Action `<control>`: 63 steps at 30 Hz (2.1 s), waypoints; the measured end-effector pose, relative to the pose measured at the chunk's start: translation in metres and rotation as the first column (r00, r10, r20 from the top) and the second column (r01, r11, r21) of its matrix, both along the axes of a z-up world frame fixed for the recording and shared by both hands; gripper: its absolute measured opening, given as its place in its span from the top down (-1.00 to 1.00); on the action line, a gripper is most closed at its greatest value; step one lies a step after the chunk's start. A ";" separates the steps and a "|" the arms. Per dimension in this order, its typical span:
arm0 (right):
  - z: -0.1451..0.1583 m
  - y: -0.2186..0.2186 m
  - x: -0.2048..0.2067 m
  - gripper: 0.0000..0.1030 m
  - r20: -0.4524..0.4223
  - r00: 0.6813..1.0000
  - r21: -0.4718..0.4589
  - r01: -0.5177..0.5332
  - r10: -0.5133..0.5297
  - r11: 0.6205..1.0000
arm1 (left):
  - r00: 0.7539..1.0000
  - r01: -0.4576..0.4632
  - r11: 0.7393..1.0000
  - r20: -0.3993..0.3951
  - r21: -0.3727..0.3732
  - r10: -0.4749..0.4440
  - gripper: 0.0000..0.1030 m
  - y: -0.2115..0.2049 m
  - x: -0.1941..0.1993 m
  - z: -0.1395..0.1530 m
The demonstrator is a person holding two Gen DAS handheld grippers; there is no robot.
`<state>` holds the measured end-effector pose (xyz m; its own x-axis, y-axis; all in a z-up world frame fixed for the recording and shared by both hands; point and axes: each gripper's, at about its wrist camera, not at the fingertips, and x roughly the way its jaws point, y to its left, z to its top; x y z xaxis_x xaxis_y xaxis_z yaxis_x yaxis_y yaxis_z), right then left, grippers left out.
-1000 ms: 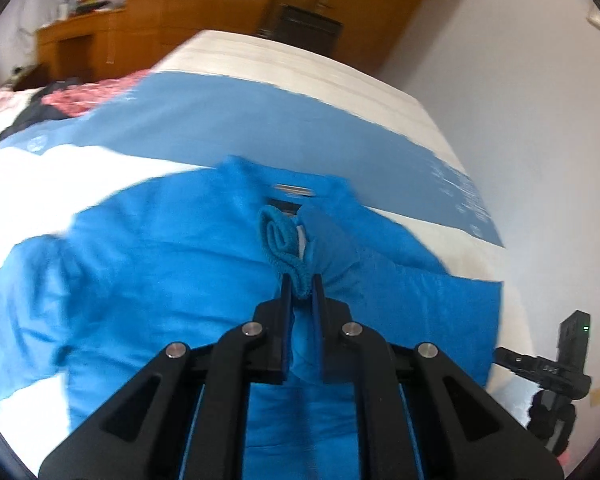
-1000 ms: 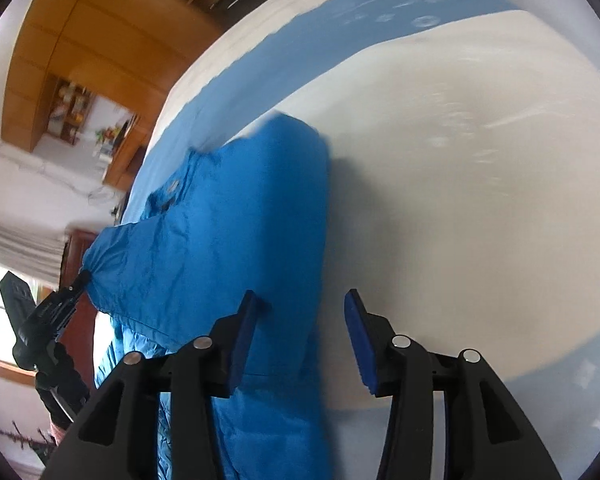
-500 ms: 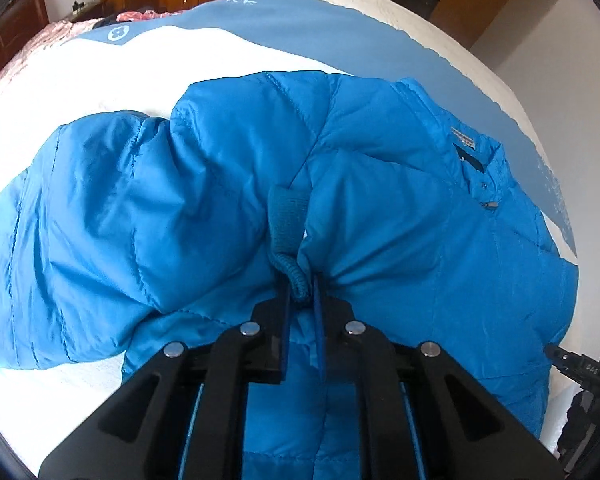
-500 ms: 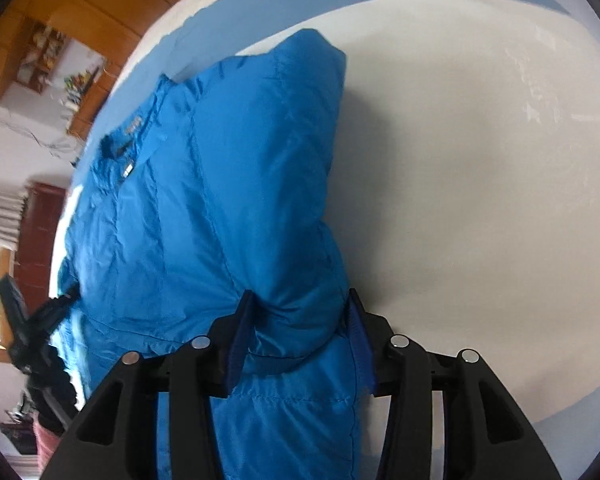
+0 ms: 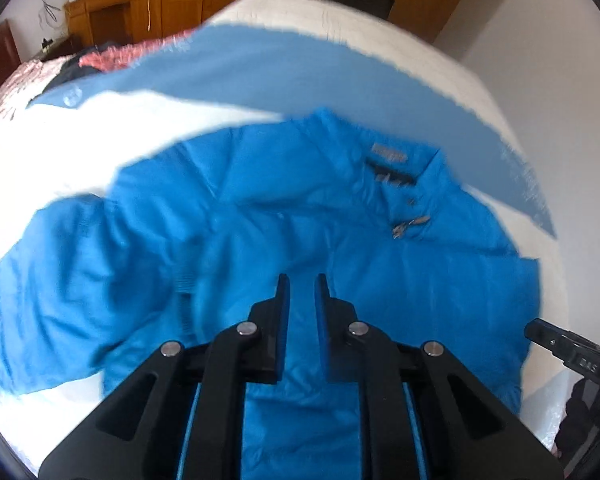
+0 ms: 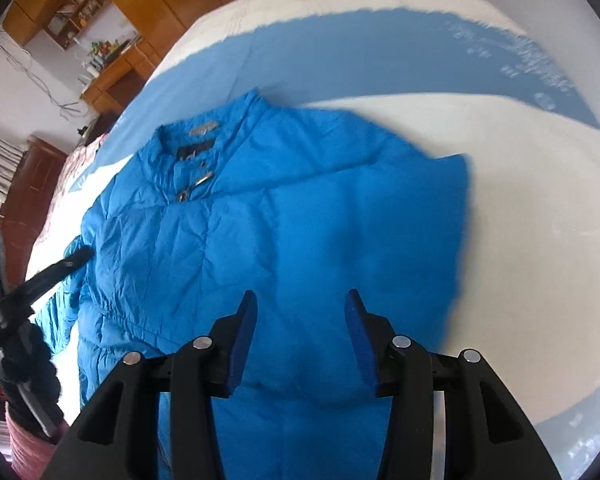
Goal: Fold large clothes
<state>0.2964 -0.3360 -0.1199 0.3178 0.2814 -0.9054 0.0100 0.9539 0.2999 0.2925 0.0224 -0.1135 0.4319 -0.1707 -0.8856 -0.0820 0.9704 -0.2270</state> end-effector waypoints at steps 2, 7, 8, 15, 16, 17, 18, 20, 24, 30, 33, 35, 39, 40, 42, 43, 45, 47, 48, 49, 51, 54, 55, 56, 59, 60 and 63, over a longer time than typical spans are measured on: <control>-0.012 0.009 0.009 0.10 -0.005 1.000 -0.034 -0.008 0.008 0.999 | 0.999 -0.002 1.000 -0.042 0.013 0.002 0.76 -0.004 0.009 -0.021; -0.050 0.027 0.011 0.13 -0.036 0.999 -0.098 -0.041 0.038 0.994 | 0.998 0.019 1.000 -0.061 -0.014 -0.020 0.79 -0.002 0.010 -0.051; -0.053 0.031 0.008 0.13 -0.008 0.999 -0.122 -0.046 0.046 0.991 | 0.998 0.025 1.000 -0.057 -0.012 -0.026 0.81 -0.002 0.010 -0.052; -0.027 0.035 -0.009 0.19 0.141 0.989 -0.063 -0.028 0.036 0.998 | 0.998 0.013 0.994 0.066 0.113 -0.021 0.78 -0.021 -0.009 -0.018; -0.025 0.040 -0.013 0.19 0.159 0.986 -0.073 -0.031 0.043 0.997 | 0.995 0.021 0.992 0.099 0.123 -0.033 0.73 -0.028 -0.016 -0.013; -0.024 0.049 -0.018 0.19 0.179 0.982 -0.082 -0.040 0.054 0.996 | 0.993 0.037 0.994 0.106 0.098 -0.048 0.68 -0.036 -0.022 -0.012; -0.027 0.056 -0.021 0.19 0.185 0.981 -0.076 -0.049 0.063 0.996 | 0.993 0.048 0.996 0.101 0.073 -0.055 0.67 -0.039 -0.025 -0.014; -0.039 0.066 -0.022 0.19 0.166 0.983 -0.076 -0.061 0.073 0.995 | 0.993 0.072 0.993 0.088 0.088 -0.080 0.65 -0.050 -0.028 -0.023; -0.050 0.071 -0.023 0.19 0.177 0.982 -0.109 -0.055 0.074 0.992 | 0.994 0.093 0.989 0.037 0.113 -0.098 0.65 -0.052 -0.027 -0.059; -0.055 0.076 -0.032 0.19 0.225 0.972 -0.151 -0.033 0.067 0.988 | 0.991 0.093 0.979 0.074 0.182 -0.107 0.65 -0.061 -0.033 -0.064; -0.057 0.079 -0.032 0.19 0.235 0.970 -0.157 -0.024 0.061 0.987 | 0.991 0.092 0.980 0.079 0.178 -0.107 0.65 -0.058 -0.035 -0.064; -0.055 0.079 -0.030 0.19 0.231 0.970 -0.163 -0.033 0.071 0.986 | 0.992 0.092 0.982 0.070 0.163 -0.105 0.66 -0.055 -0.032 -0.062; -0.037 0.068 -0.031 -0.09 0.174 0.983 -0.103 -0.046 0.064 0.994 | 0.994 0.082 0.990 0.060 0.117 -0.089 0.65 -0.041 -0.035 -0.045; -0.030 0.064 -0.034 -0.25 0.186 0.981 -0.093 -0.030 0.047 0.995 | 0.994 0.059 0.994 0.081 0.097 -0.067 0.59 -0.033 -0.041 -0.035; -0.010 0.052 -0.044 -0.32 0.228 0.974 -0.075 -0.003 0.020 0.997 | 0.992 0.014 0.999 0.124 0.046 -0.020 0.11 -0.006 -0.058 -0.014; -0.005 0.050 -0.047 -0.32 0.231 0.973 -0.074 -0.006 0.023 0.997 | 0.990 -0.015 0.999 0.141 0.052 0.007 0.07 0.011 -0.068 -0.006; 0.006 0.044 -0.054 -0.32 0.238 0.971 -0.105 -0.014 0.039 0.994 | 0.985 -0.074 0.992 0.163 0.103 0.056 0.05 0.044 -0.089 0.004; 0.008 0.041 -0.058 -0.32 0.234 0.971 -0.133 -0.018 0.049 0.991 | 0.976 -0.179 0.978 0.143 0.110 0.163 0.04 0.098 -0.112 0.006; 0.008 0.040 -0.059 -0.32 0.228 0.972 -0.139 -0.017 0.048 0.990 | 0.968 -0.229 0.968 0.127 0.107 0.215 0.04 0.120 -0.120 0.005; 0.007 0.039 -0.059 -0.32 0.221 0.974 -0.141 -0.013 0.045 0.990 | 0.951 -0.300 0.948 0.109 0.110 0.288 0.04 0.150 -0.133 0.004; 0.003 0.035 -0.056 -0.32 0.197 0.980 -0.126 -0.003 0.028 0.992 | 0.902 -0.432 0.889 0.085 0.154 0.423 -0.01 0.205 -0.160 -0.001; -0.003 0.034 -0.052 -0.32 0.177 0.984 -0.109 0.009 0.011 0.994 | 0.817 -0.573 0.797 0.059 0.191 0.574 -0.04 0.269 -0.196 -0.009; -0.005 0.036 -0.051 -0.32 0.172 0.985 -0.110 0.009 0.011 0.994 | 0.780 -0.620 0.759 0.048 0.197 0.625 -0.04 0.291 -0.210 -0.013; -0.007 0.037 -0.049 -0.32 0.164 0.986 -0.114 0.008 0.011 0.993 | 0.754 -0.649 0.733 0.044 0.202 0.656 -0.07 0.303 -0.218 -0.015; -0.010 0.043 -0.048 -0.32 0.159 0.987 -0.119 -0.001 0.020 0.993 | 0.653 -0.746 0.633 0.044 0.205 0.756 -0.18 0.346 -0.249 -0.020; -0.011 0.044 -0.047 -0.32 0.157 0.987 -0.118 -0.003 0.022 0.993 | 0.621 -0.773 0.604 0.041 0.193 0.782 -0.18 0.360 -0.256 -0.023; -0.014 0.048 -0.044 -0.32 0.147 0.989 -0.113 -0.009 0.026 0.994 | 0.583 -0.810 0.576 0.033 0.112 0.812 -0.19 0.386 -0.266 -0.030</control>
<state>0.2522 -0.2879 -0.1336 0.4471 0.1873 -0.8747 -0.0434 0.9812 0.1880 0.0262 0.4080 -0.1435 0.3256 0.3340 -0.8845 -0.8499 0.5134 -0.1190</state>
